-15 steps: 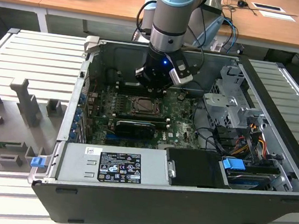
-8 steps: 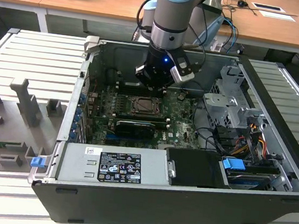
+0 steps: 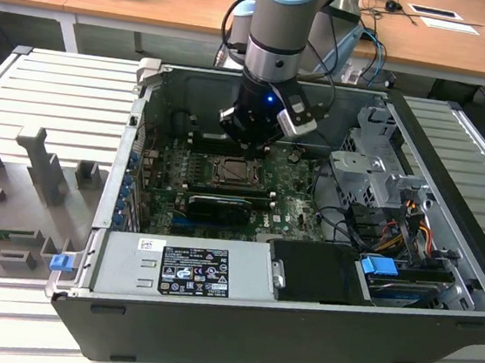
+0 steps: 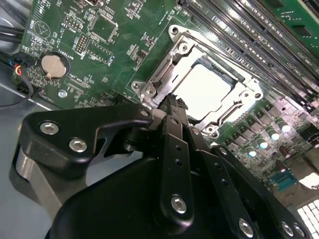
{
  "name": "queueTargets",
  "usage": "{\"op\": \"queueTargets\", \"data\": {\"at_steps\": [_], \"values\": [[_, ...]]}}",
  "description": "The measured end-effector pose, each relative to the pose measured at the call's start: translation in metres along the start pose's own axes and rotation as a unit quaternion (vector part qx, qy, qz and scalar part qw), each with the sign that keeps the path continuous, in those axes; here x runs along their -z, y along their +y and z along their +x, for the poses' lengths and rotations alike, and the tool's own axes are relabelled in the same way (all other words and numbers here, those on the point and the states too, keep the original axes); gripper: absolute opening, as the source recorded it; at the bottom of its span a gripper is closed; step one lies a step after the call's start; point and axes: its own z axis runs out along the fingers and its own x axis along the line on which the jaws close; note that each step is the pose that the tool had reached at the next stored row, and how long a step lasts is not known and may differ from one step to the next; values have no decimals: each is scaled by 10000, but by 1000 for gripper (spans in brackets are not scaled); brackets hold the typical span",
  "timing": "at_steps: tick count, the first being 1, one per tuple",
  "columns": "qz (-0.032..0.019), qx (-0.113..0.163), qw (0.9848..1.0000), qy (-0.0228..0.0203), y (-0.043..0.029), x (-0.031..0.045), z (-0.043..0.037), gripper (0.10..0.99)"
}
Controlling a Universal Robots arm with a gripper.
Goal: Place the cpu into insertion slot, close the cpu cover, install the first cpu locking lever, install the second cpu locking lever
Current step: 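Install the second cpu locking lever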
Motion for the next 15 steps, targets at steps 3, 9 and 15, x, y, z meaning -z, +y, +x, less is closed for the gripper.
{"op": "queueTargets", "data": {"at_steps": [3,9,15], "values": [[0,0,10000,0,-21,11,2,106],[0,0,10000,0,-126,17,12,106],[-1,0,10000,0,-139,63,13,106]]}}
